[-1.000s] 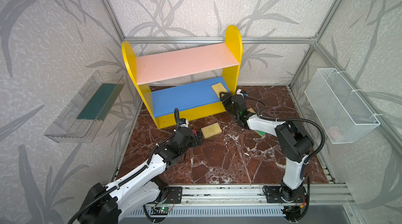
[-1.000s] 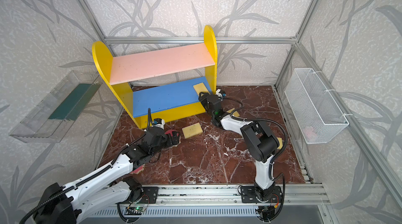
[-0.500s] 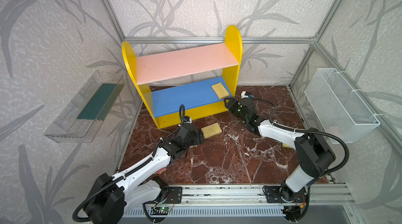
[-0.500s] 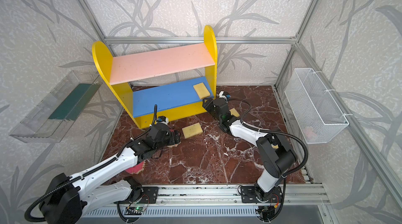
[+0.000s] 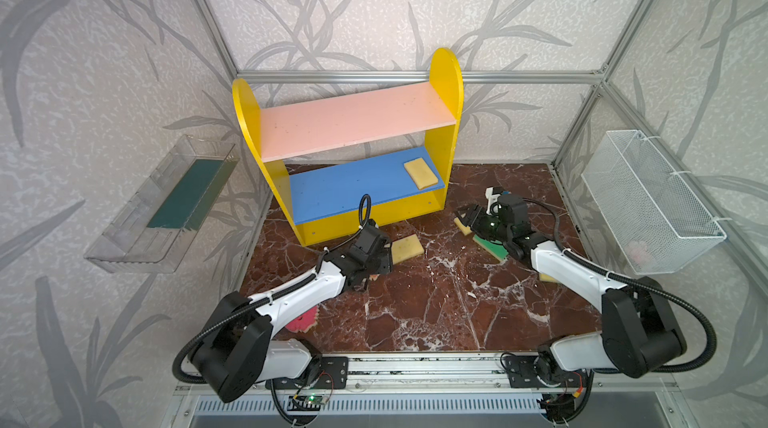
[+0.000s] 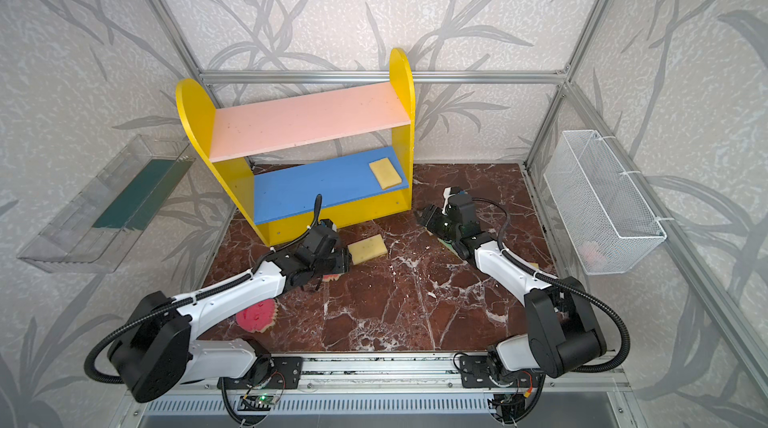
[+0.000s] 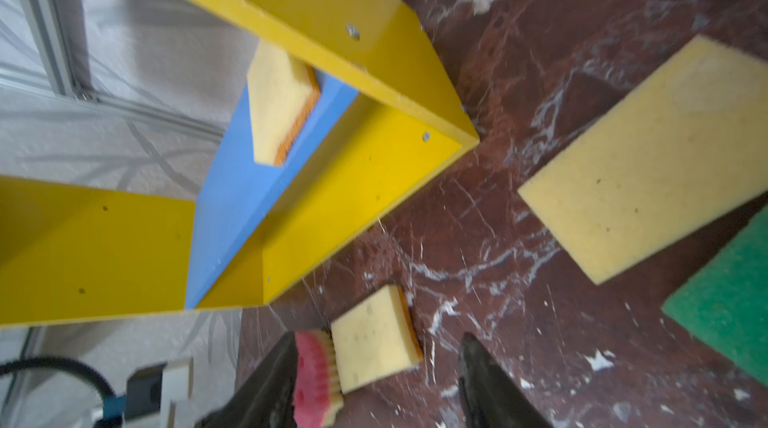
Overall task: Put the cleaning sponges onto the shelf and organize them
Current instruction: 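Lower the left gripper onto the pale yellow sponge beside the pink smiley sponge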
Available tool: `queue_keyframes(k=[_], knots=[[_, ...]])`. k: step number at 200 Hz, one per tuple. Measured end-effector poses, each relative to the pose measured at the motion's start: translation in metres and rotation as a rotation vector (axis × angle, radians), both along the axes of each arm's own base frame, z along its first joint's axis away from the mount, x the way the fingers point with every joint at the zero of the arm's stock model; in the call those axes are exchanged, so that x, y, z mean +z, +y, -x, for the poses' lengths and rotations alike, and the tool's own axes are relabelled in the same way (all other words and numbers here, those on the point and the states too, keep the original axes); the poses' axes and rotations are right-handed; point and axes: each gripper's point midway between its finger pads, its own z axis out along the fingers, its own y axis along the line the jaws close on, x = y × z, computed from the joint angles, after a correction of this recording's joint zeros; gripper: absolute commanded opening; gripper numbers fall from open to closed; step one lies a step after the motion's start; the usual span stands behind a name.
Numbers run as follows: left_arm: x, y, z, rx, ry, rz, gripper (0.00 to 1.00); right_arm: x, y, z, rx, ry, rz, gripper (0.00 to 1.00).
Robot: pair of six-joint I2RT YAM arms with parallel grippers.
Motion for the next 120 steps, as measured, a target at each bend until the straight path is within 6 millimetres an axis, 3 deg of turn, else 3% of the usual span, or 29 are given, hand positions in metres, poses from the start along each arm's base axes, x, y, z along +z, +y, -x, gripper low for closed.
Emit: queue_keyframes(k=[56, 120], knots=[[-0.022, -0.025, -0.016, -0.005, 0.075, 0.039, 0.49, -0.048, 0.024, 0.033, 0.249, 0.158, 0.021, 0.54], [-0.044, -0.029, -0.022, 0.029, 0.122, 0.029, 0.46, -0.048, 0.029, 0.04, 0.301, 0.163, -0.006, 0.54]])
